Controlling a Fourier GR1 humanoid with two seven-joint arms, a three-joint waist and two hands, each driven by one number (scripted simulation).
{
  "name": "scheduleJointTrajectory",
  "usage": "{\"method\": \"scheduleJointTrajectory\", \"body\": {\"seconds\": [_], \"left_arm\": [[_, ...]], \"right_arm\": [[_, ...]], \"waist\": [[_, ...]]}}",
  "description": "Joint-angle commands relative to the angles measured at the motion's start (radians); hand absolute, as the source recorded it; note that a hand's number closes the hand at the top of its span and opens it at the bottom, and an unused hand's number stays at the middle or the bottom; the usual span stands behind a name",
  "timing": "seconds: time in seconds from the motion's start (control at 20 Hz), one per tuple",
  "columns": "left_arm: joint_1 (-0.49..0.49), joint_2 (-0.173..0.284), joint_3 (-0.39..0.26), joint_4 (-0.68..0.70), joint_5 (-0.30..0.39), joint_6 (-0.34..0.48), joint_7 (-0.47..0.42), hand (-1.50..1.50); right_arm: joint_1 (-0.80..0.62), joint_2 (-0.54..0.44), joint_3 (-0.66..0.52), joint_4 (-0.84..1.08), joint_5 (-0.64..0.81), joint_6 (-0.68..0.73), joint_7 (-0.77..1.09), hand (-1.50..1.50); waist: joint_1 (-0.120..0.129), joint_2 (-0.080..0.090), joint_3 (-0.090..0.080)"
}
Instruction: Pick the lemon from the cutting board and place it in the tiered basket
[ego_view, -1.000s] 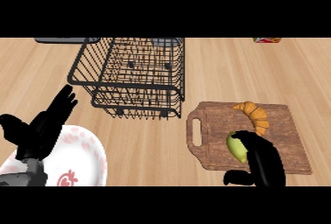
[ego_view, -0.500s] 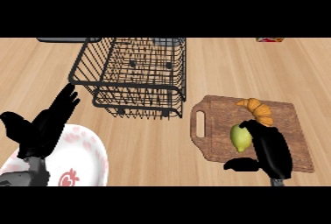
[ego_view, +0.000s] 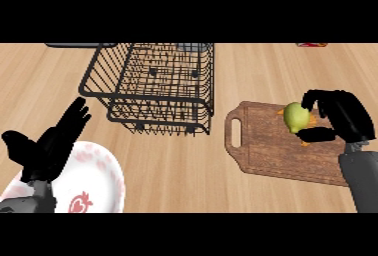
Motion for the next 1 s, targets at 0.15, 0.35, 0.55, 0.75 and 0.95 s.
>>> {"method": "scheduleJointTrajectory", "body": {"seconds": [0.15,0.35,0.55,0.75,0.95], "left_arm": [[-0.027,0.002,0.021,0.034,0.001,-0.001,0.006,0.00],[-0.039,-0.020,0.011,0.026,-0.018,0.020,0.029,0.00],[-0.001,-0.018,0.025,0.020,-0.020,-0.009,-0.015,0.00],[-0.013,-0.026,0.020,0.007,-0.010,-0.016,0.021,0.00],[0.085,-0.024,0.022,-0.037,-0.007,-0.045,-0.020,0.00]], "right_arm": [[-0.100,0.032,-0.101,-0.137,-0.293,0.150,-0.086,1.50],[-0.152,0.013,-0.077,-0.269,-0.349,0.318,0.049,1.50],[-0.211,0.046,-0.036,-0.350,-0.368,0.386,0.193,1.50],[-0.261,0.150,0.075,-0.442,-0.336,0.398,0.341,1.50],[-0.403,0.237,0.140,-0.324,-0.272,0.349,0.439,1.50]], "waist": [[-0.024,-0.004,0.000],[-0.022,-0.005,0.000],[-0.016,-0.003,0.000],[-0.016,-0.004,0.000],[0.000,-0.002,0.000]]}}
